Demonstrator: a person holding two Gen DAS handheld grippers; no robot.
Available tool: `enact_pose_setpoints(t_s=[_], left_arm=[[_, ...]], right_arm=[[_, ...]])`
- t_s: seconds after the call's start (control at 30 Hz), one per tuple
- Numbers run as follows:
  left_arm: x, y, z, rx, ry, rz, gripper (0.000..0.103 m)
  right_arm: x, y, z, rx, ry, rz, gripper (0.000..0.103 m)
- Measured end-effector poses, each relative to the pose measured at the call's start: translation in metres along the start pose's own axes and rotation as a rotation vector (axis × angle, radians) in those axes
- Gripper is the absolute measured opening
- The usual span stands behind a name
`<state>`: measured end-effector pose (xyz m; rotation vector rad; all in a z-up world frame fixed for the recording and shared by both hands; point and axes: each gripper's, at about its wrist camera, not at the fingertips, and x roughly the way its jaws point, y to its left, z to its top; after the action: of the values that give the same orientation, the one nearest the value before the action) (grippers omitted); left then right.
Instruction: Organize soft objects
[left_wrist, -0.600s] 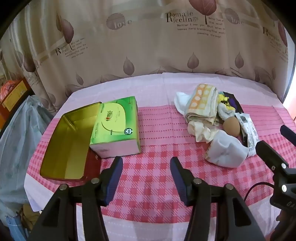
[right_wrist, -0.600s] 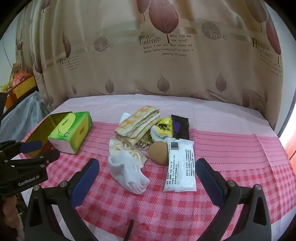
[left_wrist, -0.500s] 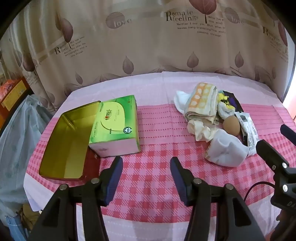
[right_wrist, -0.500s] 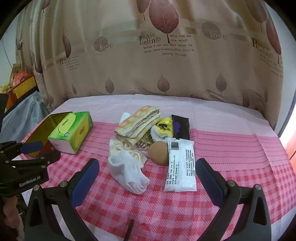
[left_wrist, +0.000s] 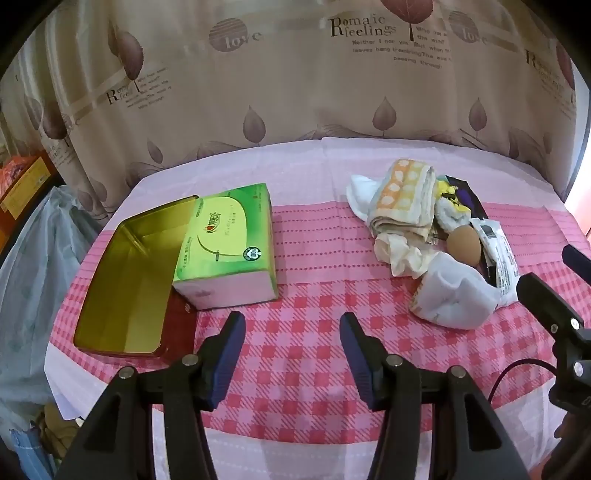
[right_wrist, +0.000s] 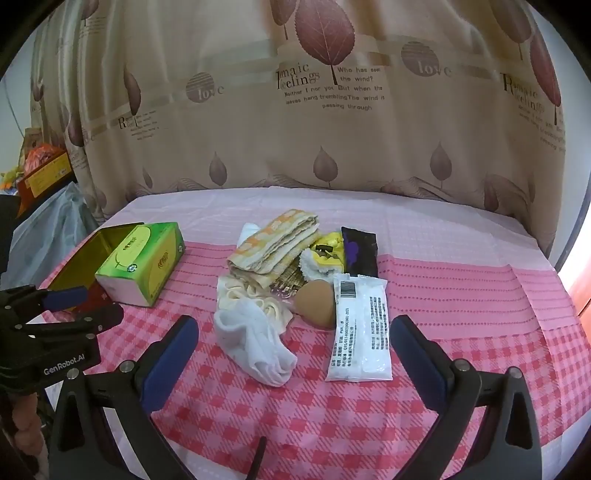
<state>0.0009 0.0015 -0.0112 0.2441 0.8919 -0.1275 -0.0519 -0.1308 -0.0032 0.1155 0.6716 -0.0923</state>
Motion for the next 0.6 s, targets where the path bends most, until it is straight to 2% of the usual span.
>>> enact_pose_setpoints(t_s=[0.33,0.6], left_arm=[[-0.0009,-0.0052,0.0010,0.028,-0.030,0.006,0.054],[-0.0080,-0.0019,0.0027,0.017,-0.085,-0.012,0.054]], right_arm=[[0.0008,-0.0004,-0.0006,0.001,0.003,-0.002,0.103],[0.0002,-0.0008,-0.0004,0.005,0.005,0.002,0.103]])
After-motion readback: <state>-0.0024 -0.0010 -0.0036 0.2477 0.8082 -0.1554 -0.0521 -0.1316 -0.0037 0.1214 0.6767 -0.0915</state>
